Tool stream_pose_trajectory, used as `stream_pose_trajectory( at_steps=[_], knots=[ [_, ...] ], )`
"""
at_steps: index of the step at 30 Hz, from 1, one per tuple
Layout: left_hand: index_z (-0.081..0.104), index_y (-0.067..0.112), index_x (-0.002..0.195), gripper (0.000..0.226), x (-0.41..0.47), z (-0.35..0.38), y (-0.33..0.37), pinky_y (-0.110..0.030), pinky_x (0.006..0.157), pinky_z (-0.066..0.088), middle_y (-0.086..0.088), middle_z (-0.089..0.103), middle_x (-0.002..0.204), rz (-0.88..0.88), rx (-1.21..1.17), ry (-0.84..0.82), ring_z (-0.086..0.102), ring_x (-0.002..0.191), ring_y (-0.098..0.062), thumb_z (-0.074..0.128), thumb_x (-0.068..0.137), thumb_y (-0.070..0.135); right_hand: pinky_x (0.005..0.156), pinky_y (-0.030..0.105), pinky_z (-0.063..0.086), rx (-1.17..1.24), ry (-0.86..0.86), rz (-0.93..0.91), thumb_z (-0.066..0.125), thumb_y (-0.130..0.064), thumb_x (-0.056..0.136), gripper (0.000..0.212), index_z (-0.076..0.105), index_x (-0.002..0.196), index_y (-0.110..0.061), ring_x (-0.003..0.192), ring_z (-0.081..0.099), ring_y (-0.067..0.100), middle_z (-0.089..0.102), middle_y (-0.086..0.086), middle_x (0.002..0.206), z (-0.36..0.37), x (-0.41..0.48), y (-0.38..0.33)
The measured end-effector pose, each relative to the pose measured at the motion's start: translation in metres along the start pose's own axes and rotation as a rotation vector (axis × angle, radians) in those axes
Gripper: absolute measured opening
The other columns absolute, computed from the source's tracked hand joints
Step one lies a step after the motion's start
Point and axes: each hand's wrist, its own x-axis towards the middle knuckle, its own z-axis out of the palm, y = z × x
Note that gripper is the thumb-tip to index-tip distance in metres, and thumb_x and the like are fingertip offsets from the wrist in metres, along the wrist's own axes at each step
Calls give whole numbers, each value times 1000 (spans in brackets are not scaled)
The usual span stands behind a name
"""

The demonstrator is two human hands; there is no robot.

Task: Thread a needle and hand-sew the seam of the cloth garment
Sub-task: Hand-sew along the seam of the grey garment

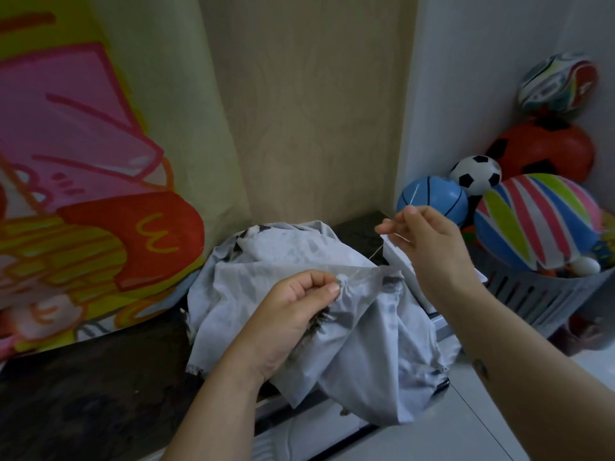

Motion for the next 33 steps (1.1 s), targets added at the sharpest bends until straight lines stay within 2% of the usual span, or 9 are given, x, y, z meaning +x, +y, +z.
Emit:
stream_pose_trajectory(
  at_steps=[4, 6, 9, 12, 14, 20, 25, 29, 33],
  knots=[
    [74, 24, 72, 10, 1, -1, -1, -28, 79, 48, -2, 70, 79, -2, -31, 15, 63, 78, -12, 65, 71, 27, 89, 30, 52, 10, -123, 3, 43, -18, 99, 23, 57, 82, -12, 91, 67, 14, 71, -1, 72, 2, -2, -3],
    [74, 23, 74, 10, 2, -2, -2, -30, 81, 48, -4, 70, 81, 7, -22, 22, 63, 80, -14, 65, 72, 28, 86, 32, 54, -37, -280, 30, 44, -18, 98, 21, 59, 85, -10, 88, 68, 15, 73, 1, 79, 2, -5, -8],
    [74, 25, 78, 8, 5, -6, -4, -36, 89, 49, -5, 71, 87, 17, 0, 64, 64, 88, -18, 69, 77, 31, 77, 22, 54, -391, -516, -32, 46, -21, 97, 20, 61, 89, -11, 83, 67, 7, 72, 0, 85, 2, -14, -12],
    [75, 26, 82, 6, 7, -8, -7, -42, 97, 48, -6, 73, 94, 15, 18, 155, 66, 97, -22, 69, 83, 29, 63, 21, 46, -716, -475, -202, 47, -27, 96, 13, 57, 90, -21, 66, 57, 4, 64, -5, 74, 9, -25, -4],
    [74, 26, 84, 10, 8, -9, -9, -42, 97, 49, -6, 74, 95, 11, 31, 213, 67, 99, -23, 65, 88, 26, 63, 24, 44, -821, -376, -294, 44, -30, 98, 12, 53, 94, -22, 69, 54, 7, 59, -6, 73, 14, -33, 9],
    [70, 21, 82, 13, 9, 2, -12, -29, 83, 49, 1, 73, 81, 14, 73, 367, 66, 89, -17, 62, 91, 20, 70, 23, 44, -757, -255, -253, 42, -28, 98, 12, 50, 95, -20, 78, 53, 4, 60, -6, 84, 16, -39, 36],
    [75, 23, 84, 7, 7, -8, -9, -34, 92, 51, 1, 75, 89, -5, 104, 300, 68, 95, -16, 68, 84, 26, 64, 13, 44, -681, -403, -108, 54, -26, 94, 8, 60, 89, -23, 74, 57, 0, 64, -9, 80, 4, -23, 25],
    [77, 29, 76, 15, 3, -11, -5, -31, 89, 50, 0, 75, 86, -2, 67, 195, 69, 90, -14, 72, 64, 36, 76, 15, 46, -789, -489, -190, 61, -29, 89, 12, 64, 83, -39, 85, 57, 1, 62, -20, 90, -8, -7, 9],
    [74, 22, 80, 6, 1, -7, -4, -21, 80, 51, 4, 75, 83, -9, 182, 144, 69, 84, -9, 71, 79, 17, 69, 10, 42, -893, -564, -310, 62, -21, 89, 15, 70, 95, -32, 73, 53, 0, 57, -23, 79, -5, -7, 12]
  ],
)
